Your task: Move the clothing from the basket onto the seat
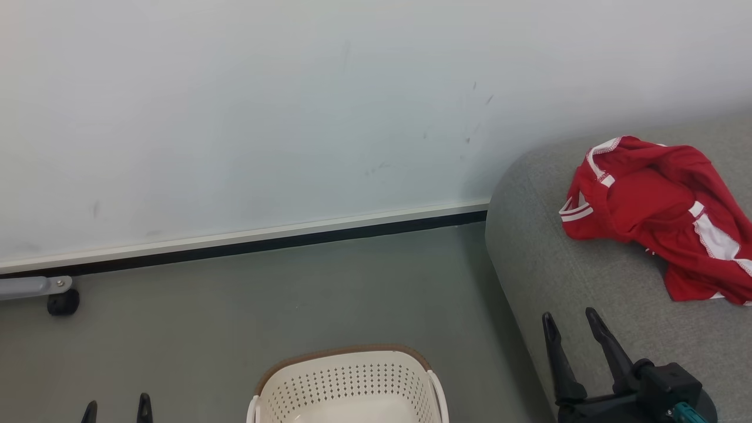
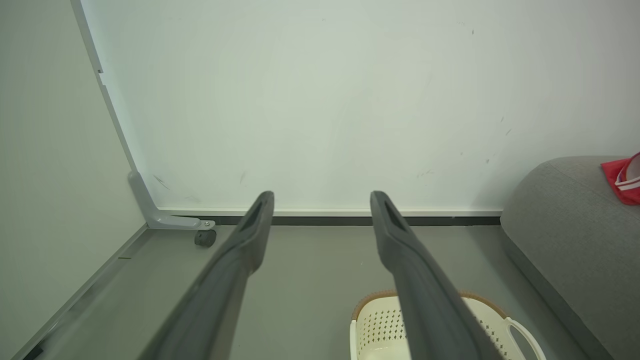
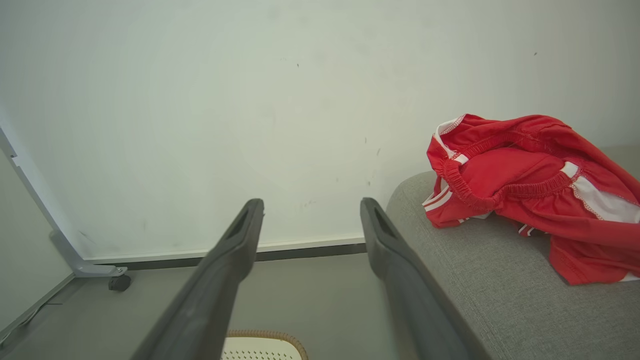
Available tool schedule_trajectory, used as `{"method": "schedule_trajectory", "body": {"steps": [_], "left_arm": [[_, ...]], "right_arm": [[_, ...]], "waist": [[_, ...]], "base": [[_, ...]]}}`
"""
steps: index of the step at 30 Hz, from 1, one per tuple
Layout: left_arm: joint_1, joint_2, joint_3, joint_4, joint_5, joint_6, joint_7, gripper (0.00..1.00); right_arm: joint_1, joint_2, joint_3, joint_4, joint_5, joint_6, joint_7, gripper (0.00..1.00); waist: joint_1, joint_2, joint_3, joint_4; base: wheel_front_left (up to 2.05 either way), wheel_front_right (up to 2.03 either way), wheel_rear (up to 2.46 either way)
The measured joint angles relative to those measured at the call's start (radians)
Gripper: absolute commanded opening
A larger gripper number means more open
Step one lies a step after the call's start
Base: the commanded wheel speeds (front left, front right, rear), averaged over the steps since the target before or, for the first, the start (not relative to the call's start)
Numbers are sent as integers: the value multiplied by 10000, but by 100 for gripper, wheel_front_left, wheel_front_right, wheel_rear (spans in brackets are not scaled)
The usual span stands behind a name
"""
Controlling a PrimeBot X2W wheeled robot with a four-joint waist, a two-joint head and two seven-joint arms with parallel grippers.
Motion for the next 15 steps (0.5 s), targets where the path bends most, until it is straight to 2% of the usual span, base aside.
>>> {"method": "schedule_trajectory", "body": {"steps": [15], "left_arm": [[-21,23,-50,-155,88,-88,0,100]], "right_arm": [[164,107,-286,-322,-337,-12,0,100]], "waist": [[0,0,150,145]], "base": [[0,0,0]]}}
